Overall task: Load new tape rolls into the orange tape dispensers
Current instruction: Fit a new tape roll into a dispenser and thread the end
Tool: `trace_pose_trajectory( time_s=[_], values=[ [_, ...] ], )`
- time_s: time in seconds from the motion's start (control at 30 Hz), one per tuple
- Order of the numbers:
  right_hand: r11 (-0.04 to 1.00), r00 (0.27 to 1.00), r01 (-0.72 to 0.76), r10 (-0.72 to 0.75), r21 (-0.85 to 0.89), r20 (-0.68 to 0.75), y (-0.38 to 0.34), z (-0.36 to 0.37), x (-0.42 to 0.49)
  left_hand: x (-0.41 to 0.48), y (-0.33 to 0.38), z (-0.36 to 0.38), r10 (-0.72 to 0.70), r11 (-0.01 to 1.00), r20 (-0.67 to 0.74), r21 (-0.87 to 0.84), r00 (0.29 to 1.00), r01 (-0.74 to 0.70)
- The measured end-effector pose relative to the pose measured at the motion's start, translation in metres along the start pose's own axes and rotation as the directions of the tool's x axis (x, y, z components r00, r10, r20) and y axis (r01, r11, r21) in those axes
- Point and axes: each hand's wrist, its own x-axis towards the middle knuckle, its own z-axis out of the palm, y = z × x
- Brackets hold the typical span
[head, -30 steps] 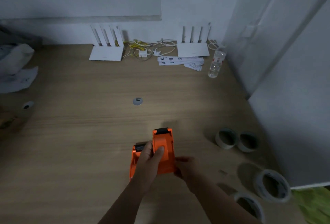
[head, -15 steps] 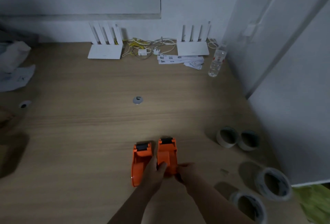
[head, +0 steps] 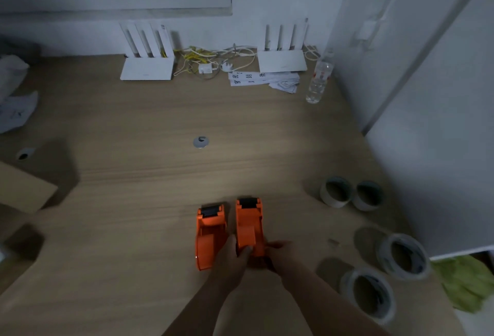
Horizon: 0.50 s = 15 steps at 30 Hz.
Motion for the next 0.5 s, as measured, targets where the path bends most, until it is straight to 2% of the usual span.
trace_pose_trajectory(
  time_s=[0.13, 0.3, 0.4, 0.5],
  values=[
    [0.994, 0.996, 0.075, -0.078, -0.079, -0.043, 0.002, -0.005, -0.005, 0.001, 0.002, 0.002, -0.018, 1.000, -0.037, 0.018, 0.999, 0.019],
    [0.975, 0.977, 0.176, -0.190, -0.134, -0.098, -0.003, -0.031, -0.022, 0.004, 0.018, -0.004, -0.046, 0.999, -0.211, 0.001, 0.976, 0.047],
    [0.956, 0.944, 0.228, -0.263, -0.184, -0.200, -0.004, -0.064, -0.031, 0.004, 0.037, -0.012, 0.048, 0.998, -0.300, 0.048, 0.953, -0.035],
    [0.915, 0.890, 0.247, -0.344, -0.319, -0.300, -0.006, -0.096, -0.049, 0.003, 0.058, -0.014, 0.124, 0.992, -0.293, 0.014, 0.948, -0.125]
  ],
)
